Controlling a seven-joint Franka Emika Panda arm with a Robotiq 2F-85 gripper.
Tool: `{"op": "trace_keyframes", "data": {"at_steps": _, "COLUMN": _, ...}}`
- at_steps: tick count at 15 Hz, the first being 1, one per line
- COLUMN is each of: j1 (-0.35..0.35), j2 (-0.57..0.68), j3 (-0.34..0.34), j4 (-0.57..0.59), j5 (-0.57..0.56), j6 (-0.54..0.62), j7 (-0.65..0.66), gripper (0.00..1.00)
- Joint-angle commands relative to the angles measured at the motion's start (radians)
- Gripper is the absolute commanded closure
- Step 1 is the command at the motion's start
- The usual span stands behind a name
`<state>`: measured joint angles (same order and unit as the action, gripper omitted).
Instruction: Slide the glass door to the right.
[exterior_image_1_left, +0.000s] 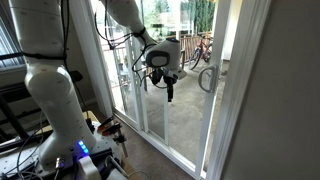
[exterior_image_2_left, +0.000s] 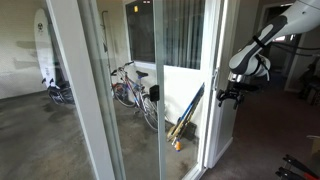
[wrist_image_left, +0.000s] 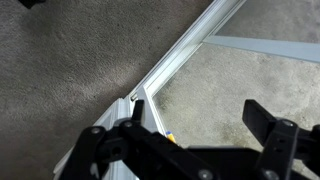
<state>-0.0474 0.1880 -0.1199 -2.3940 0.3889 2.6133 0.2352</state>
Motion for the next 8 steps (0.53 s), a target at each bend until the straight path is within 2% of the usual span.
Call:
{"op": "trace_keyframes", "data": {"at_steps": 1, "j1": 0.038, "j2": -0.063, "j3": 0.016, "j4": -0.101, "j5": -0.120, "j6": 0.110, "j7": 0.065, "gripper": 0.00}}
{"op": "trace_keyframes", "data": {"at_steps": 4, "j1": 0.055, "j2": -0.090, "j3": 0.029, "j4": -0.144, "j5": -0.153, "j6": 0.188, "j7": 0.089, "gripper": 0.00}}
{"op": "trace_keyframes", "data": {"at_steps": 7, "j1": 0.053, "j2": -0.118, "j3": 0.051, "j4": -0.176, "j5": -0.131, "j6": 0.236, "j7": 0.075, "gripper": 0.00}}
{"op": "trace_keyframes", "data": {"at_steps": 8, "j1": 0.041, "j2": -0.065, "j3": 0.051, "j4": -0.120, "j5": -0.130, "j6": 0.194, "j7": 0.059, "gripper": 0.00}}
